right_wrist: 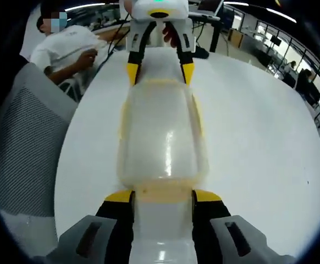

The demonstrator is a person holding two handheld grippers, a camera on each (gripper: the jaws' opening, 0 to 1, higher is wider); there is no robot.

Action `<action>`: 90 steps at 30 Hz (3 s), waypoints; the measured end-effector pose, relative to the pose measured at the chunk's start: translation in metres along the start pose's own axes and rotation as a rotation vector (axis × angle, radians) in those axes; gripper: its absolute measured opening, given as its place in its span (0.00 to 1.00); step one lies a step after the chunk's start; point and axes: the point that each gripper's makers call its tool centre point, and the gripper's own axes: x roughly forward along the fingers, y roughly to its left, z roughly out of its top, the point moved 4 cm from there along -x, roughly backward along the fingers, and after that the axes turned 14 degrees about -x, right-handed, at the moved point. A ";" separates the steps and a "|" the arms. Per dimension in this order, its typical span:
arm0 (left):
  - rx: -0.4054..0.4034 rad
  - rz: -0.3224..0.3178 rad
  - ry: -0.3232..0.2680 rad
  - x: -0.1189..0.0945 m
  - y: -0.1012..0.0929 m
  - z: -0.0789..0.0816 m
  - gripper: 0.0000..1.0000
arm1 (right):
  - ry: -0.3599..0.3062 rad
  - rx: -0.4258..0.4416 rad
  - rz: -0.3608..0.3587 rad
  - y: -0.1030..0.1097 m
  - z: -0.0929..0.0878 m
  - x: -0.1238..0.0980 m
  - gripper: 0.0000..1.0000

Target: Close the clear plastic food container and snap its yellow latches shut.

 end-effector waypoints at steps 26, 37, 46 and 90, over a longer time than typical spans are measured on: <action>-0.040 0.030 0.043 -0.002 0.000 0.001 0.40 | 0.062 0.018 0.007 -0.002 0.000 0.001 0.40; -0.036 0.041 0.083 0.000 0.000 0.002 0.40 | 0.094 0.005 0.020 -0.002 0.001 0.002 0.40; -0.040 0.040 0.076 -0.001 -0.001 0.002 0.40 | 0.082 -0.006 0.025 -0.003 0.001 0.003 0.40; -0.057 0.022 0.030 -0.002 -0.004 0.007 0.38 | 0.041 -0.001 0.021 0.001 -0.004 -0.004 0.39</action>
